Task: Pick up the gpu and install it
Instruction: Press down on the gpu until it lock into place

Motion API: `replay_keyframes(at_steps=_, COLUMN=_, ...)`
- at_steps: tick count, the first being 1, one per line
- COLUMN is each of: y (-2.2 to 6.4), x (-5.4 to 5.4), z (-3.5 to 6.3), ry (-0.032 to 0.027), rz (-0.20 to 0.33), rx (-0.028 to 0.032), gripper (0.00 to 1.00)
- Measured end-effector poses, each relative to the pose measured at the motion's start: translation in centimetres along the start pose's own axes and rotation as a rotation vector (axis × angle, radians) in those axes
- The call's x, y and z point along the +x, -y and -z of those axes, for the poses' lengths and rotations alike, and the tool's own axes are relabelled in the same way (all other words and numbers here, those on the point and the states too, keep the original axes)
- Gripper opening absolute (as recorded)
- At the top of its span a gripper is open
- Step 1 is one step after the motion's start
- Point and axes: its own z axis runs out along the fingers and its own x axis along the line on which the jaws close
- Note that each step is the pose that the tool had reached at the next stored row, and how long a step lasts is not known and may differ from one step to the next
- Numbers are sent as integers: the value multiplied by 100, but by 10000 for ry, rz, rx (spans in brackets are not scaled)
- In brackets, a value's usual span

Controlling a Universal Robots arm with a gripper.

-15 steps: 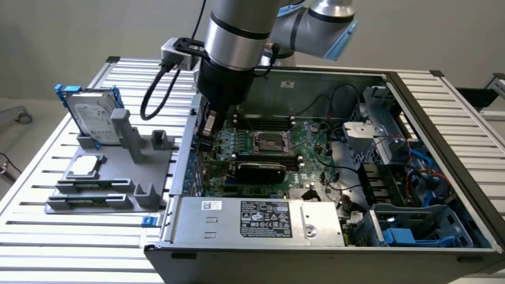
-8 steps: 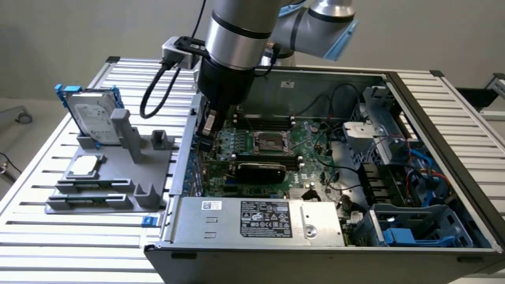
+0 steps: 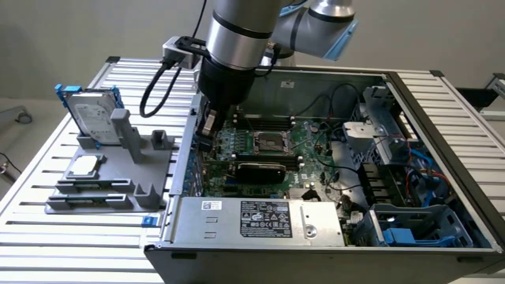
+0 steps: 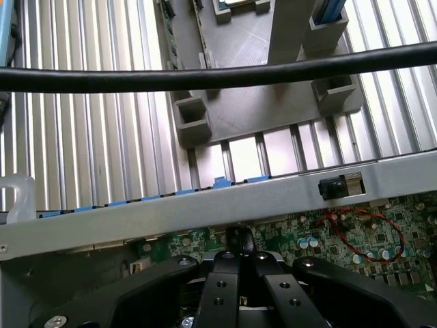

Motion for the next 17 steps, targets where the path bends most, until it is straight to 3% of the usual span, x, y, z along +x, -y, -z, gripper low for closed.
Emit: replay_keyframes(at_steps=17, y=10, x=-4, z=-34, ry=-253, rz=-424, rx=-10, gripper=11)
